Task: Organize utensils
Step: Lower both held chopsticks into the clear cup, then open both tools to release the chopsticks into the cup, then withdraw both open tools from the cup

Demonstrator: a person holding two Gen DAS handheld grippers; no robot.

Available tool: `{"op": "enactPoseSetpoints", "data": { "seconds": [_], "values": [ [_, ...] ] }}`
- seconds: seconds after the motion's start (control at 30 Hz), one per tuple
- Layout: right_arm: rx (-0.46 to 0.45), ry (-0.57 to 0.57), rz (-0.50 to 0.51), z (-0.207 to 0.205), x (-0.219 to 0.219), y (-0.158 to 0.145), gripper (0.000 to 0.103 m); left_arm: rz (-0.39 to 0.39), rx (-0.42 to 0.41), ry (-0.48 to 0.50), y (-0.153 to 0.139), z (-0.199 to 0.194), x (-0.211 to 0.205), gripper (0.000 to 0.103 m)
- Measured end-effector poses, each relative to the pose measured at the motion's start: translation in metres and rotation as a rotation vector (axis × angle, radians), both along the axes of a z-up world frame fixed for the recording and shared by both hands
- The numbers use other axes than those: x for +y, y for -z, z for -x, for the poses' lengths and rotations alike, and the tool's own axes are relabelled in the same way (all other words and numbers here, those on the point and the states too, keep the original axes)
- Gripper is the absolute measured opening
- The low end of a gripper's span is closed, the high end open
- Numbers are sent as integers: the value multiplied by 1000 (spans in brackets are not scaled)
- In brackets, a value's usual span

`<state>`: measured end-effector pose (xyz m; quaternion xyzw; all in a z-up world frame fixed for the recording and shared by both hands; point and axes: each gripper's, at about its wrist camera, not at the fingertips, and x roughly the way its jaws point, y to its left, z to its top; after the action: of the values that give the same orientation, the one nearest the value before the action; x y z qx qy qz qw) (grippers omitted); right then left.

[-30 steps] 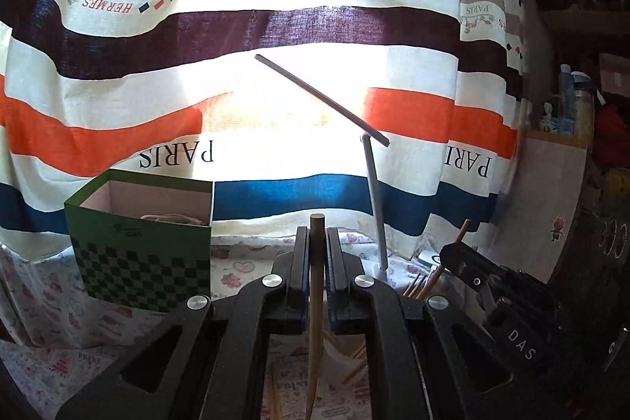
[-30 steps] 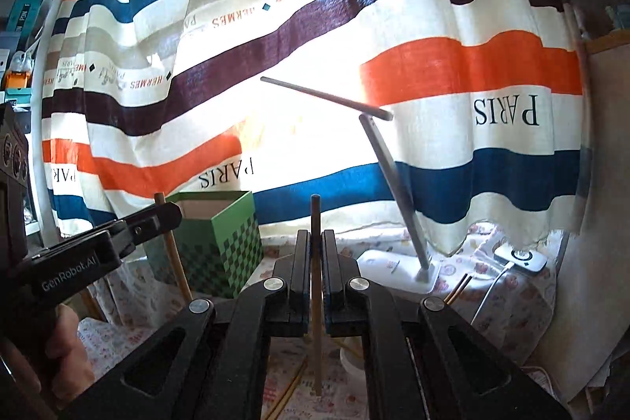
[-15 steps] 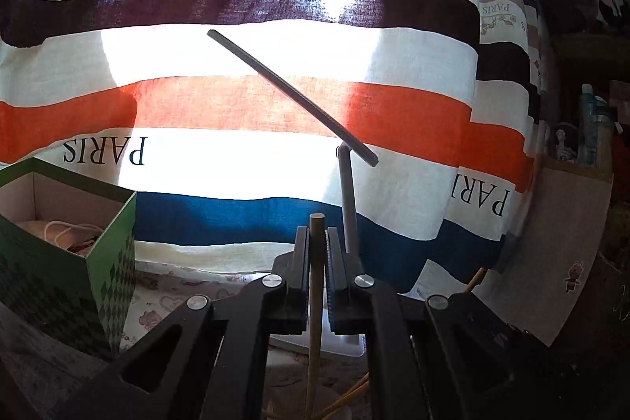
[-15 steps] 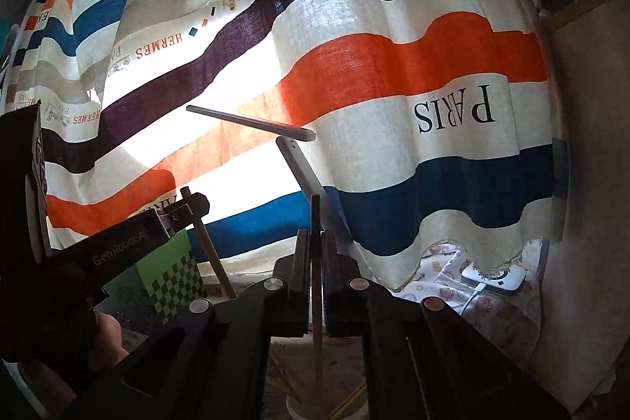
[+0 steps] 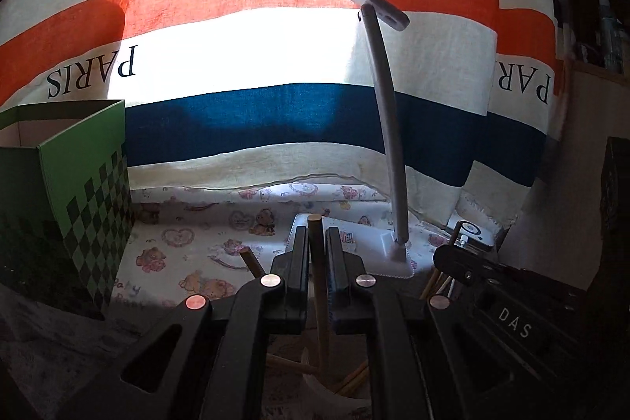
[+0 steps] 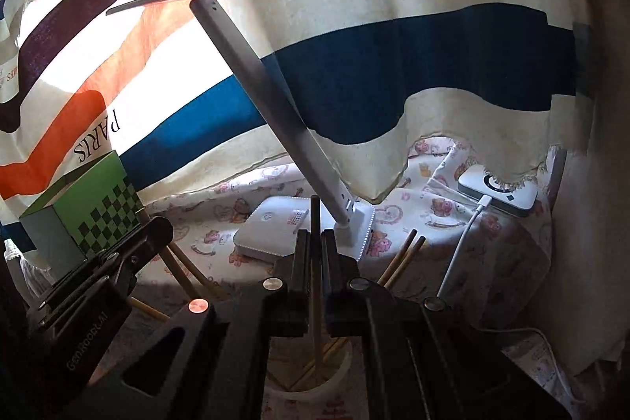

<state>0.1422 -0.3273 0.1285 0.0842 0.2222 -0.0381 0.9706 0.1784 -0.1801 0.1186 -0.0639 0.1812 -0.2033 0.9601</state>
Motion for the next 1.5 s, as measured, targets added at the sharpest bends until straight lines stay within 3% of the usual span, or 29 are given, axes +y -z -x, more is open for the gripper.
{"op": "enactPoseSetpoints", "data": {
  "seconds": [0.2,0.27,0.33,0.43,0.47,0.6,0.7,0.8,0.9,0.97,1.17,1.33,1.5],
  "values": [
    [29,-60,-21,-5,-4,4,6,-30,4,-11,3,2,3,10],
    [23,-72,-15,-1,-3,1,6,-68,-10,-23,0,8,6,33],
    [8,-90,-16,3,-1,-3,7,-112,-52,-78,-5,21,9,42],
    [-16,-95,-8,9,2,-9,23,-167,-99,-127,-15,41,19,50],
    [-23,-97,0,11,4,-11,32,-168,-109,-144,-18,46,25,56],
    [-56,-106,39,20,16,-18,54,-117,-127,-177,-27,64,57,68],
    [-82,-146,39,29,28,-23,63,-112,-191,-264,-29,77,82,75],
    [-121,-212,16,40,43,-27,74,-106,-181,-302,-28,87,108,78],
    [-163,-240,32,53,61,-30,87,-102,-192,-335,-24,102,130,91],
    [-198,-239,52,63,72,-29,88,-116,-196,-335,-20,111,139,98],
    [-214,-295,38,94,83,-17,94,-164,-214,-315,-2,146,150,98],
    [-210,-213,30,121,79,0,103,-98,-180,-313,17,164,168,102],
    [-185,-185,13,134,77,24,103,-153,-117,-384,38,159,172,102]
  ]
}}
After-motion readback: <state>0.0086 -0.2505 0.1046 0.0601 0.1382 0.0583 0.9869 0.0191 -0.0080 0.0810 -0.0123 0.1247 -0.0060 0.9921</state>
